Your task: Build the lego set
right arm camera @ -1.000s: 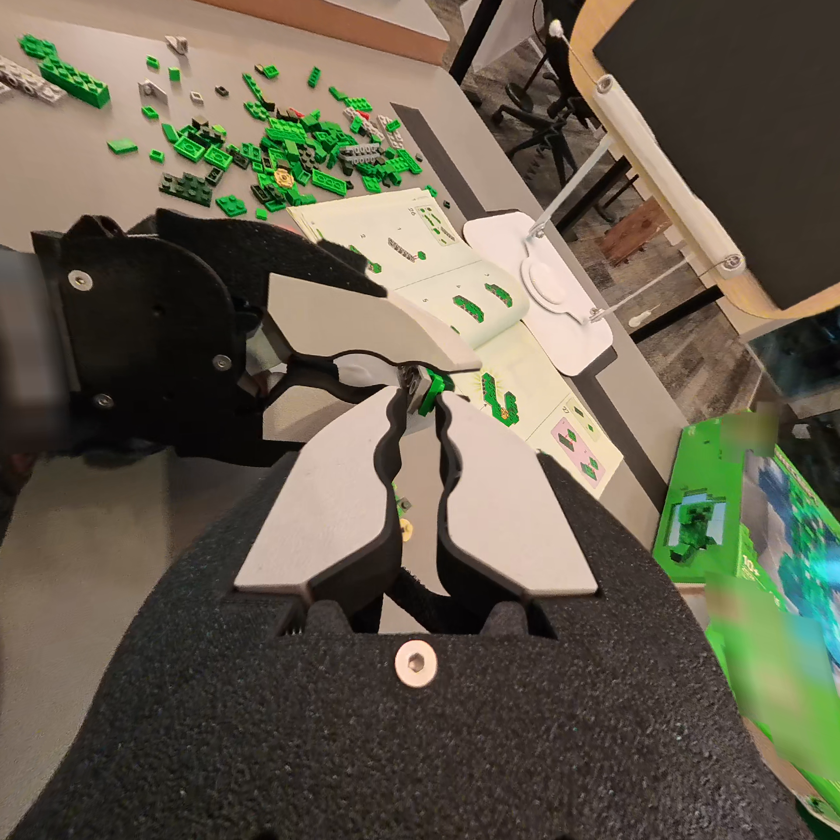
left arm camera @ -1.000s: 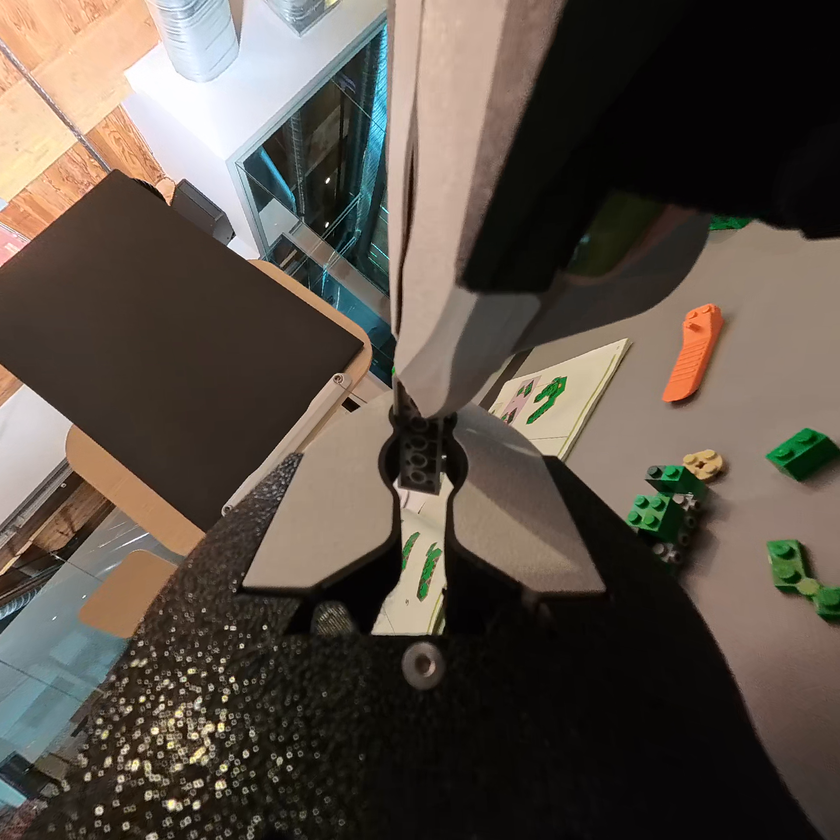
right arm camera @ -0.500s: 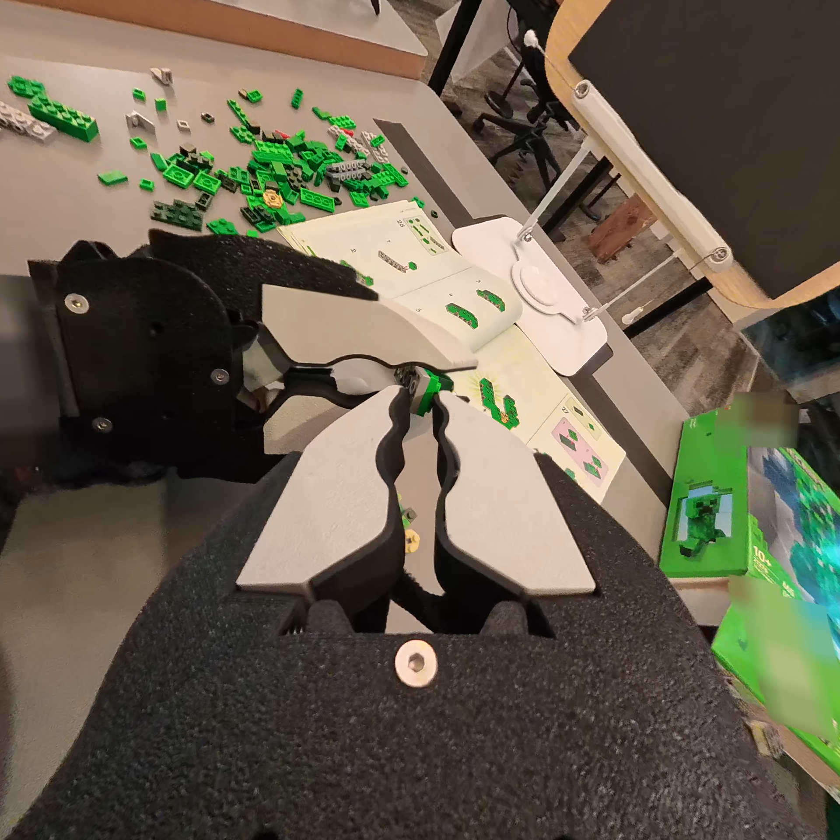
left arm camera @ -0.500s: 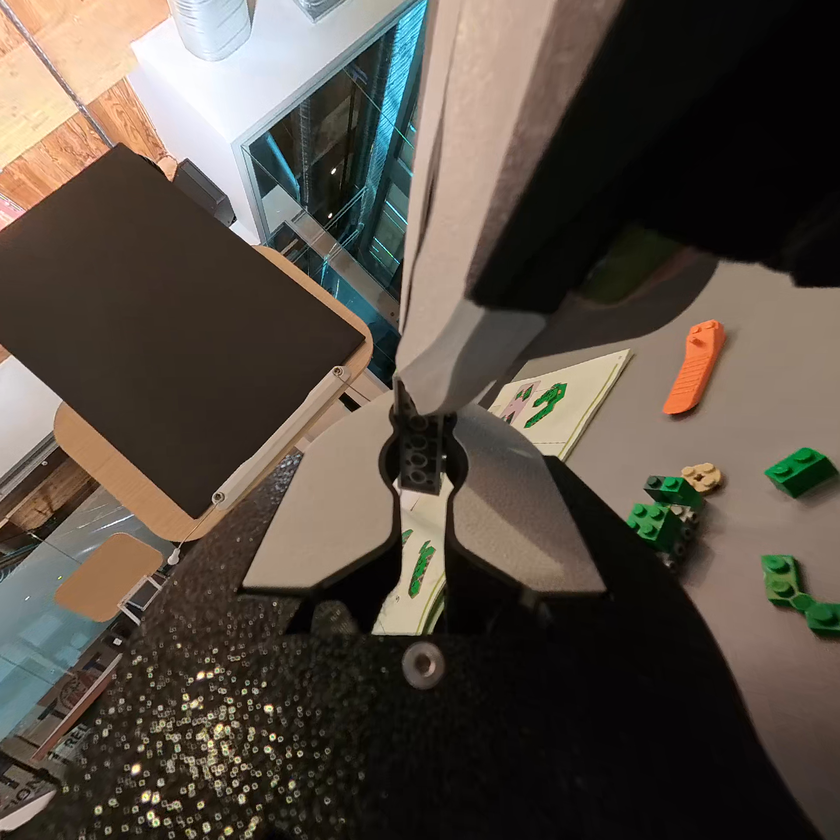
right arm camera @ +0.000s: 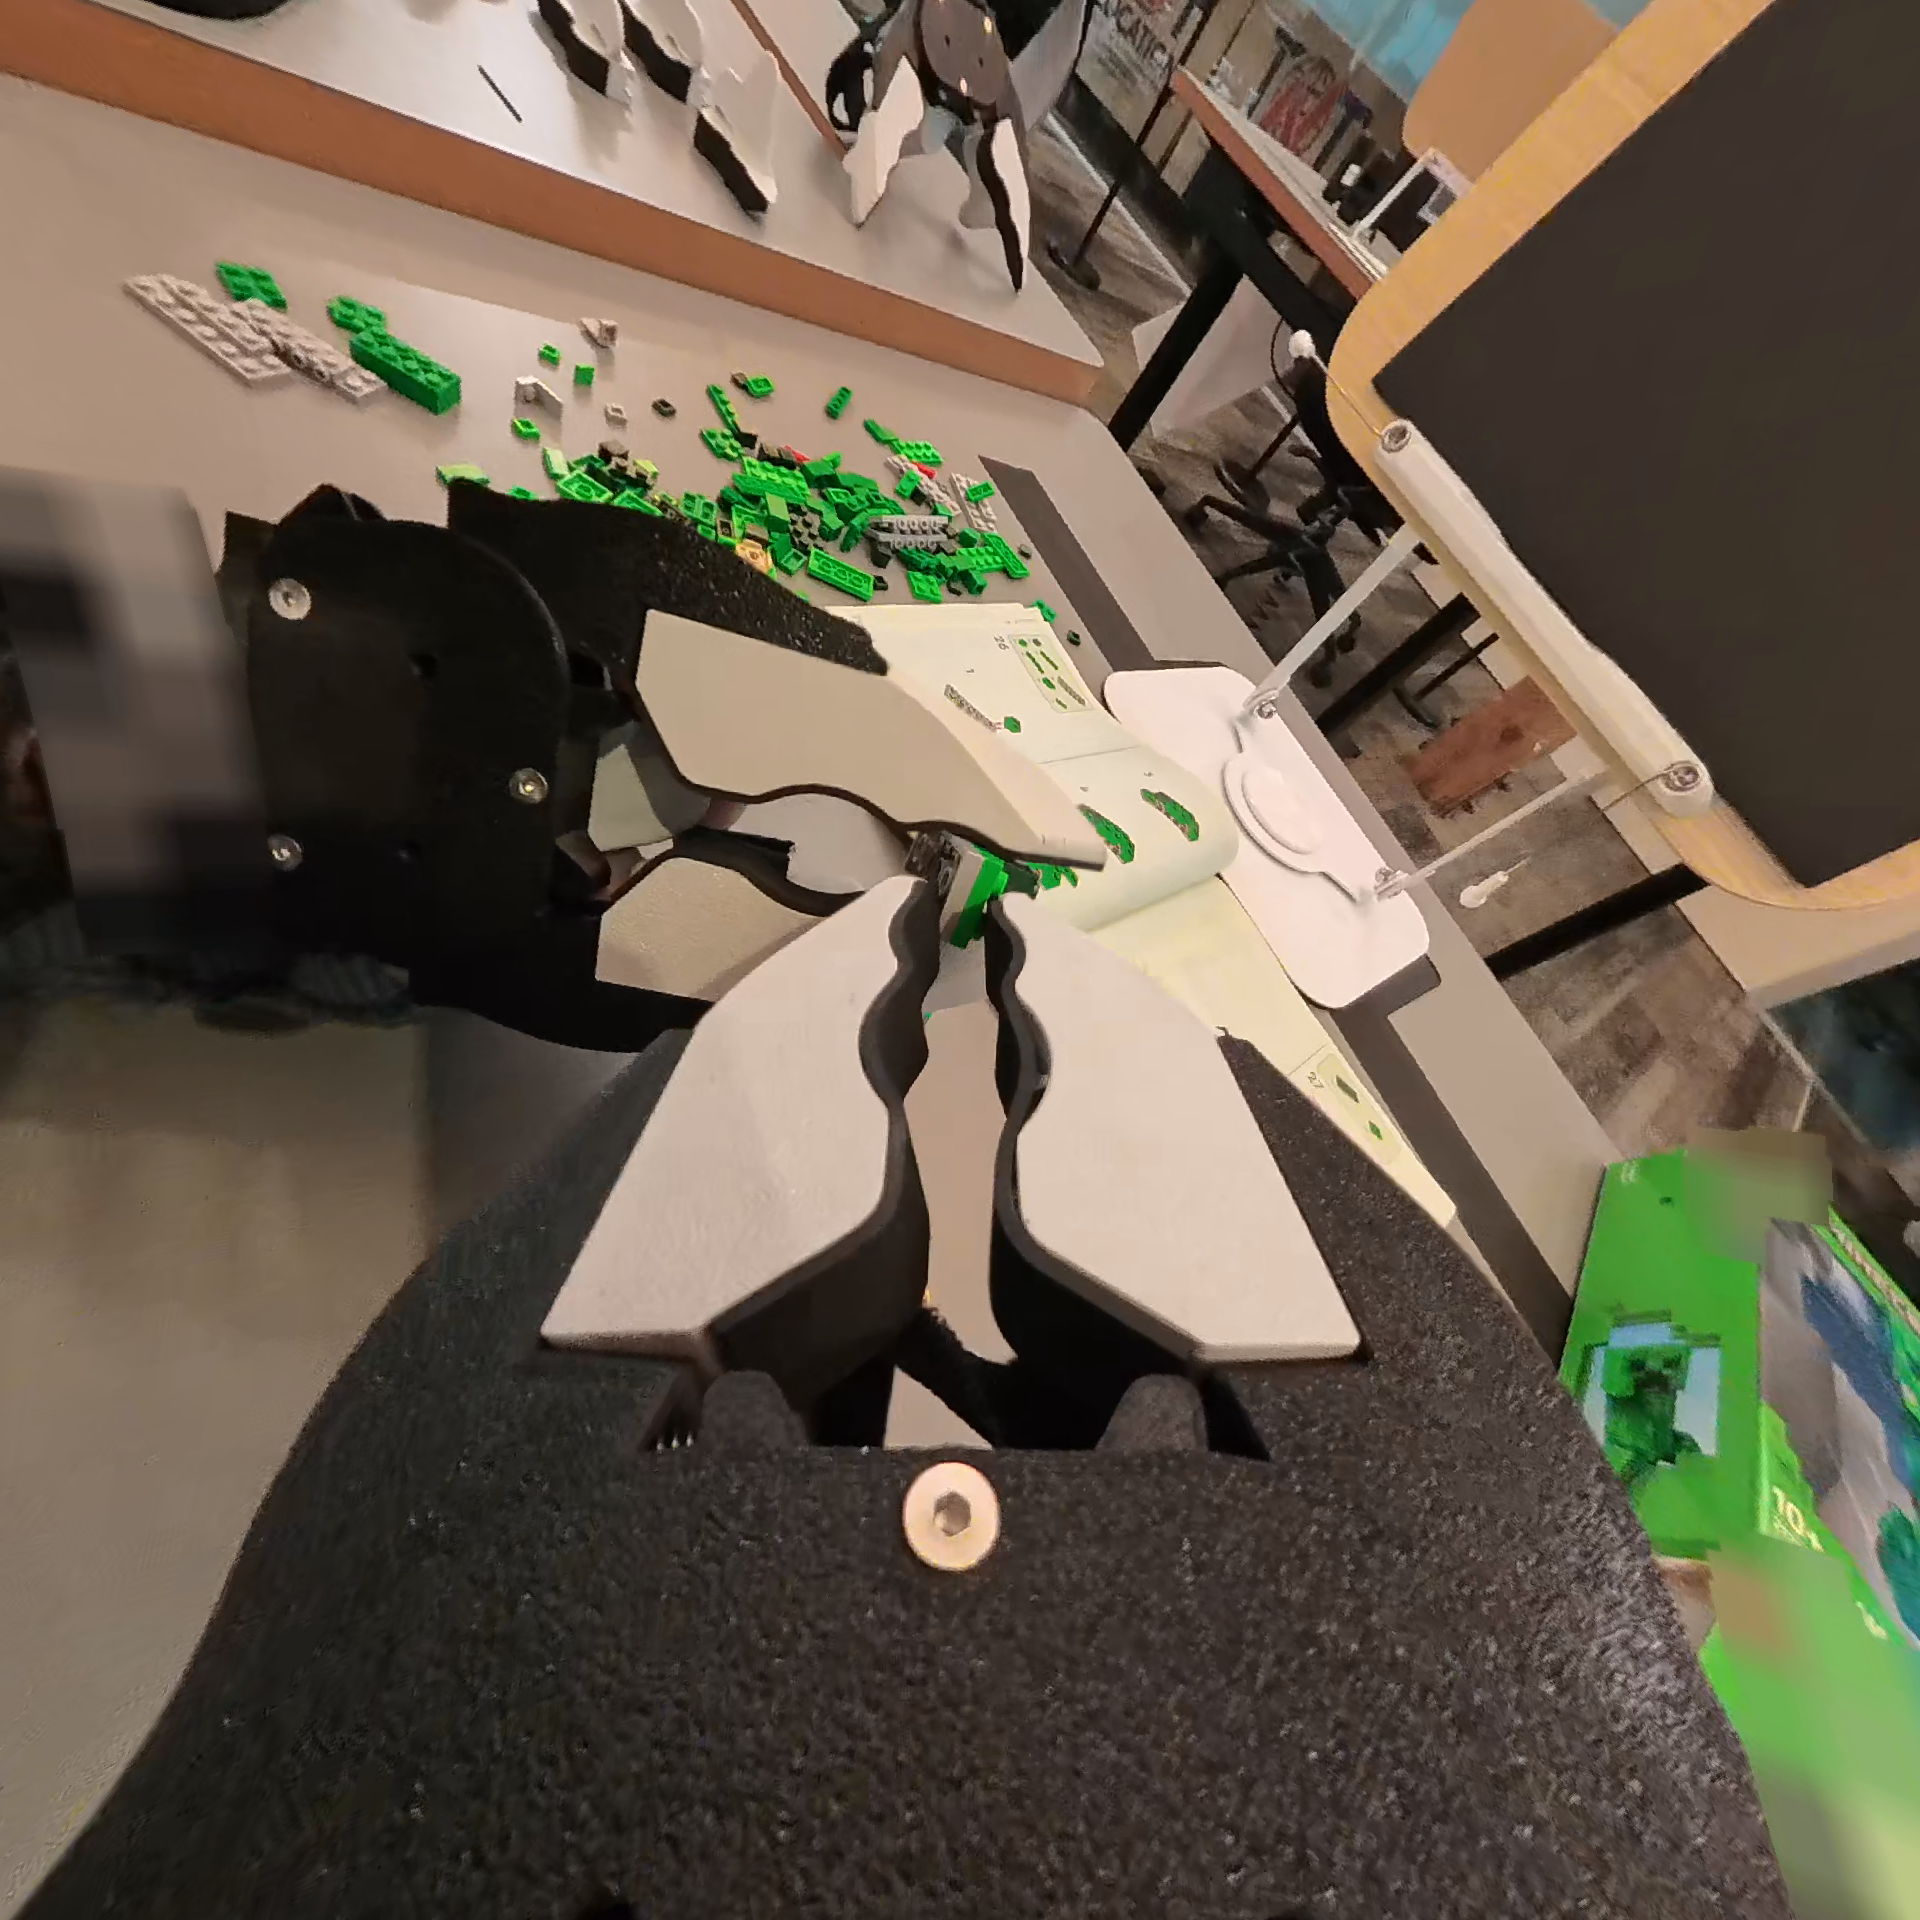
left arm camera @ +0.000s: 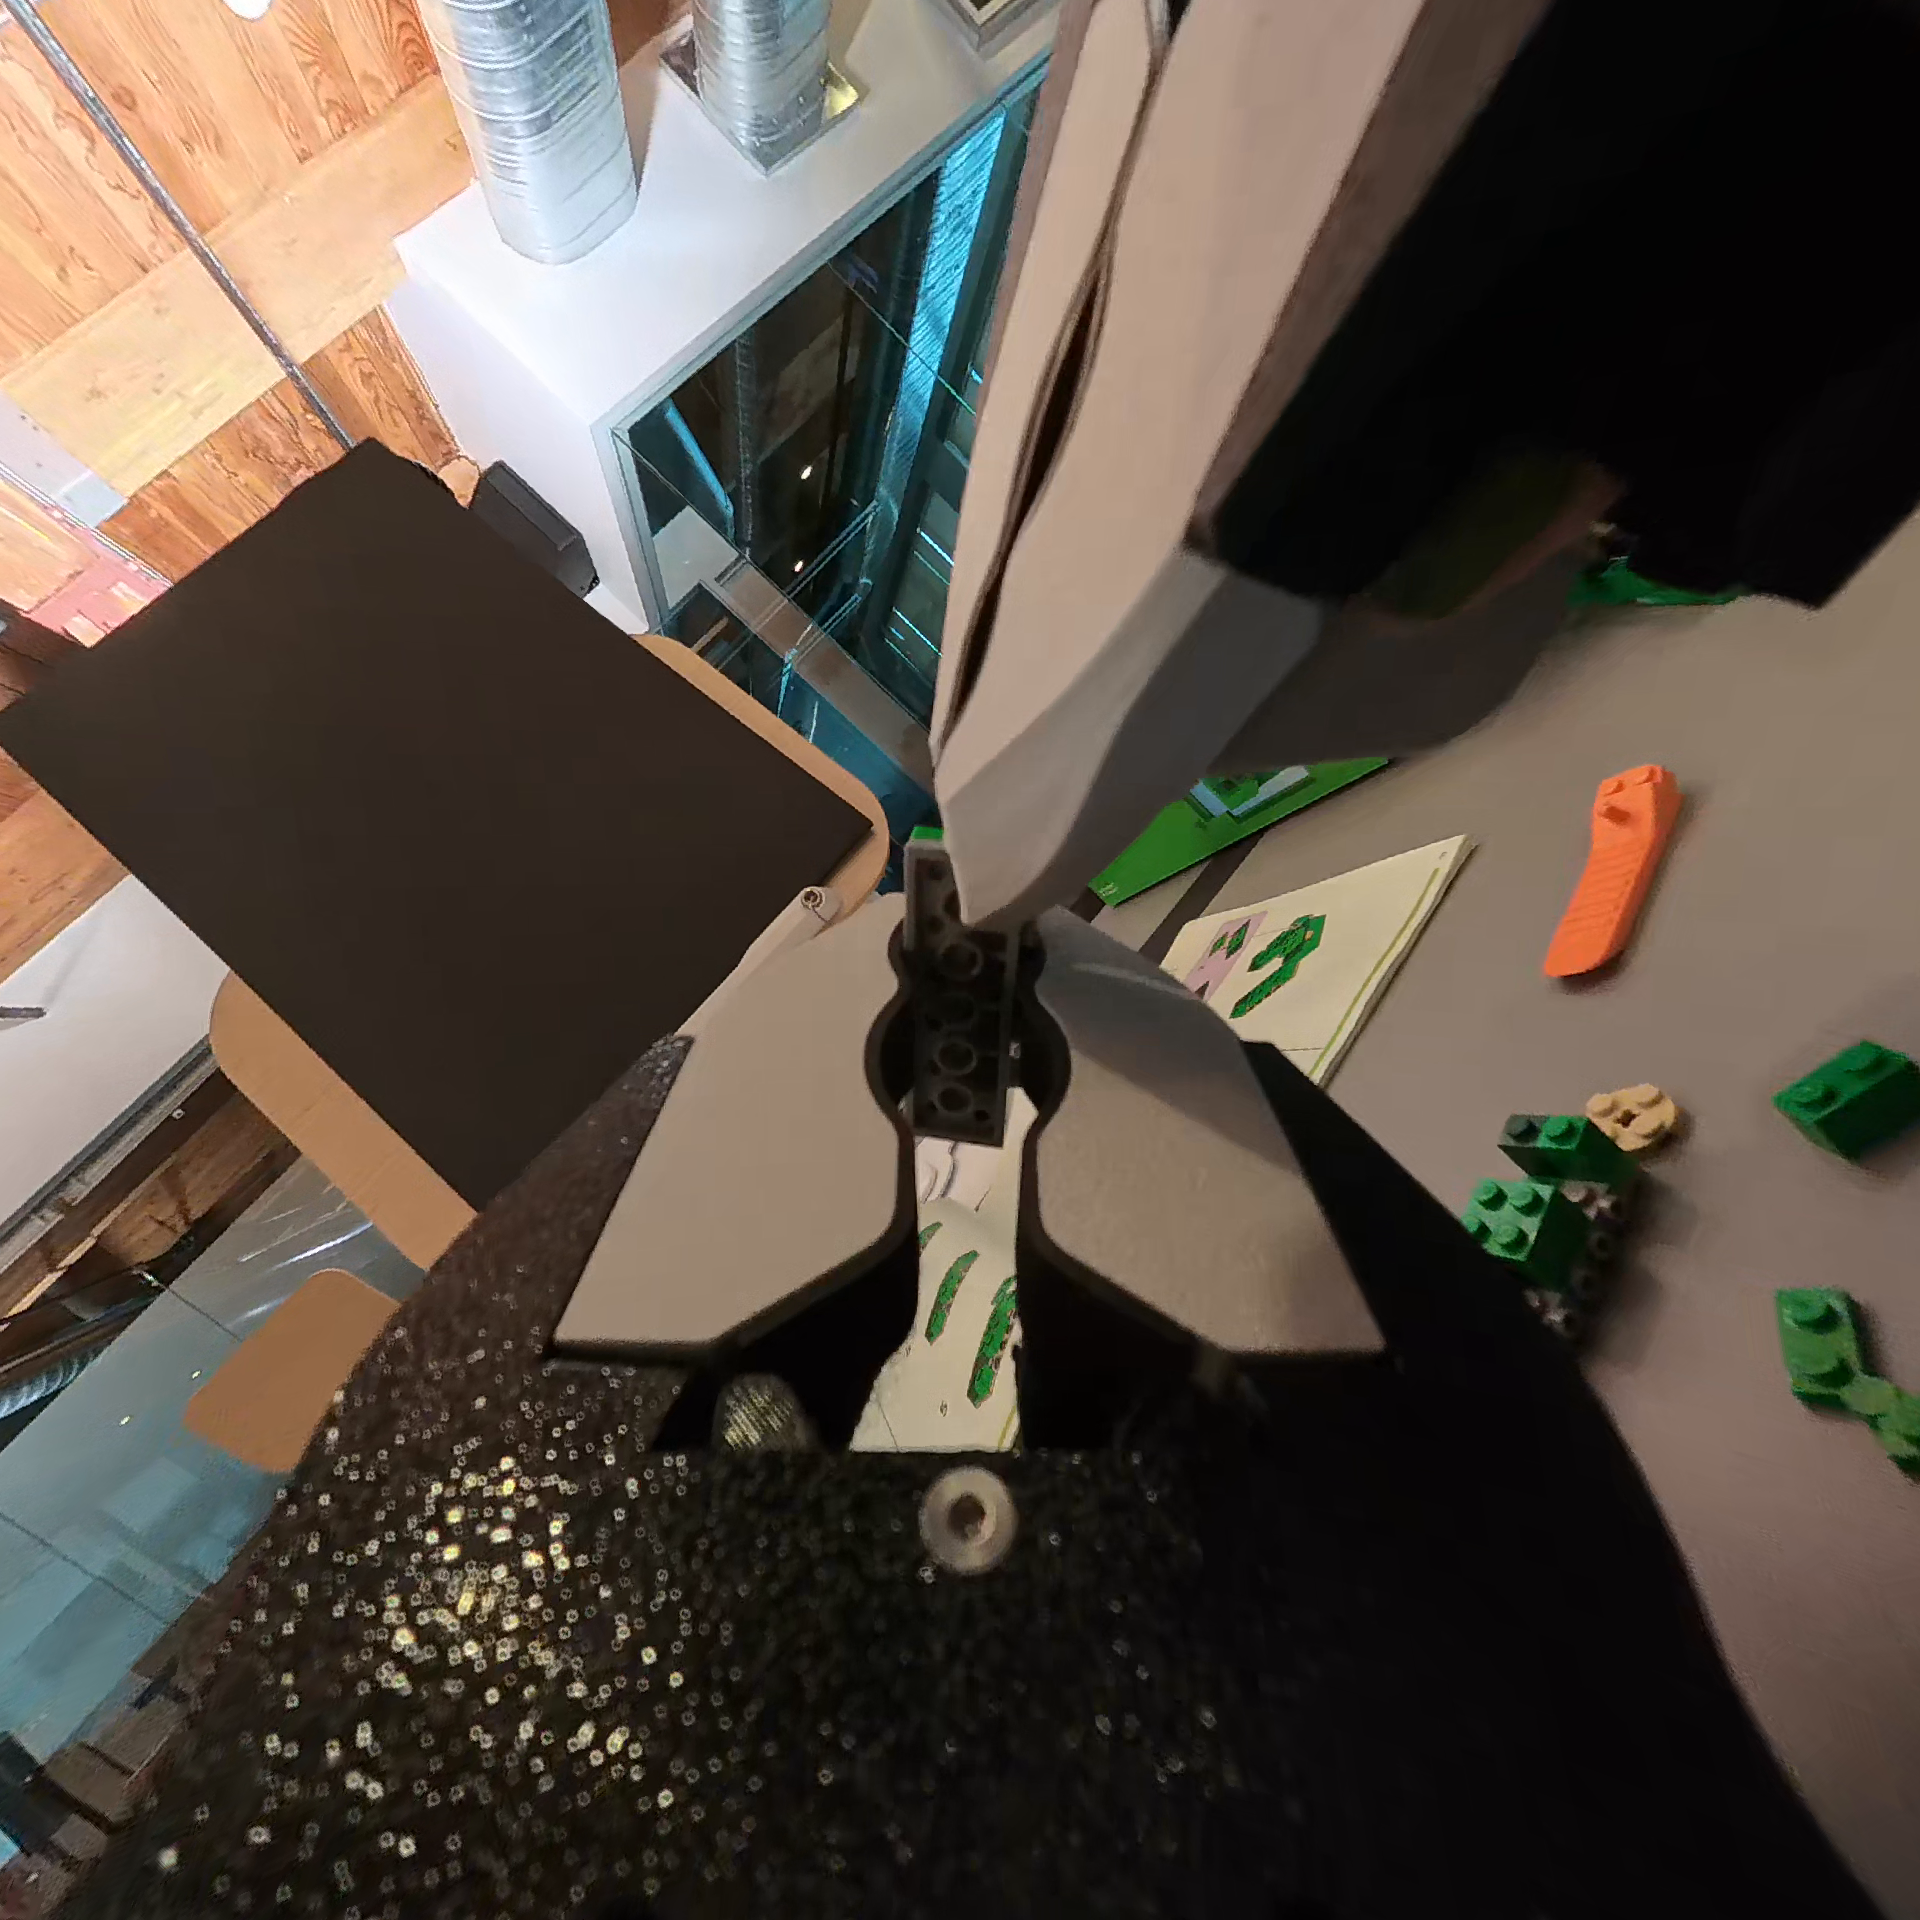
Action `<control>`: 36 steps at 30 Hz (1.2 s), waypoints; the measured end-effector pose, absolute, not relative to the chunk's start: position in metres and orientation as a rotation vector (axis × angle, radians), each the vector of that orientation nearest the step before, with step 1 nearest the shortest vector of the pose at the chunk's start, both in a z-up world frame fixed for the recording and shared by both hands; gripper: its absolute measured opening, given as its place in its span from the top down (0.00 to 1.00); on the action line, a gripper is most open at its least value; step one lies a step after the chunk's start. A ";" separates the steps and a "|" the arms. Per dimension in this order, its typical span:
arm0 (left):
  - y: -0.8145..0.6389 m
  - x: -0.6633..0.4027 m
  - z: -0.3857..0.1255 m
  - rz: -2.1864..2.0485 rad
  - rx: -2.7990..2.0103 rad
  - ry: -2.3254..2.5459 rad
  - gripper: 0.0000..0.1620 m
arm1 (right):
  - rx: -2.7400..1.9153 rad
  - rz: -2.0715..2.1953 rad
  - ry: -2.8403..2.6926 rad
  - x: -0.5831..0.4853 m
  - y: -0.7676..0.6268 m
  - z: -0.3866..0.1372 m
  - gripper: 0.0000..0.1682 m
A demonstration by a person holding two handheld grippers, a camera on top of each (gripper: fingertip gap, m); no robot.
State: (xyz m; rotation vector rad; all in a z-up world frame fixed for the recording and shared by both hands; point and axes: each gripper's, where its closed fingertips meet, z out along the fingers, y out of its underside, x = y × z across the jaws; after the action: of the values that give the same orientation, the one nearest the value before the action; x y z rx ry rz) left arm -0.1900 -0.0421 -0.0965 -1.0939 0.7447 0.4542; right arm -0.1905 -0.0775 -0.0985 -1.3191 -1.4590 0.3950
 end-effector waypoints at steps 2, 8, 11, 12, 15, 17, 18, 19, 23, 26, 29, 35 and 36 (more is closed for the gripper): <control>-0.042 -0.190 -0.096 0.458 -1.093 0.748 0.91 | -1.339 0.426 -1.433 -0.191 -0.078 -0.098 0.95; -0.040 -0.190 -0.098 0.460 -1.104 0.753 0.91 | -1.354 0.398 -1.369 -0.192 -0.076 -0.099 0.94; -0.040 -0.190 -0.098 0.461 -1.107 0.753 0.91 | -1.367 0.402 -1.342 -0.192 -0.076 -0.099 0.94; -0.040 -0.190 -0.098 0.461 -1.107 0.754 0.92 | -1.370 0.402 -1.337 -0.192 -0.075 -0.099 0.94; -0.040 -0.189 -0.098 0.461 -1.103 0.760 0.92 | -1.383 0.397 -1.316 -0.191 -0.073 -0.097 0.90; -0.040 -0.189 -0.098 0.458 -1.102 0.763 0.92 | -1.392 0.418 -1.313 -0.192 -0.073 -0.097 0.90; -0.040 -0.188 -0.099 0.460 -1.102 0.766 0.92 | -1.384 0.421 -1.309 -0.192 -0.073 -0.095 0.91; -0.041 -0.188 -0.099 0.461 -1.100 0.768 0.92 | -1.376 0.418 -1.312 -0.192 -0.074 -0.094 0.92; -0.041 -0.188 -0.098 0.466 -1.094 0.771 0.92 | -1.361 0.400 -1.333 -0.194 -0.075 -0.095 0.94; -0.042 -0.188 -0.097 0.462 -1.078 0.776 0.92 | -1.369 0.445 -1.358 -0.194 -0.077 -0.095 0.94; -0.044 -0.186 -0.096 0.465 -1.063 0.782 0.92 | -1.348 0.485 -1.390 -0.193 -0.079 -0.094 0.95; -0.044 -0.184 -0.096 0.466 -1.057 0.787 0.91 | -1.309 0.467 -1.414 -0.190 -0.079 -0.095 0.95; -0.044 -0.185 -0.096 0.466 -1.059 0.783 0.92 | -1.308 0.464 -1.396 -0.191 -0.079 -0.094 0.95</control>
State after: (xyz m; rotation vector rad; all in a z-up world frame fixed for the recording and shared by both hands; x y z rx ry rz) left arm -0.1847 -0.0443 -0.0955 -1.0594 0.7826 0.4658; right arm -0.1908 -0.0787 -0.0941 -1.3077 -1.3961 0.4636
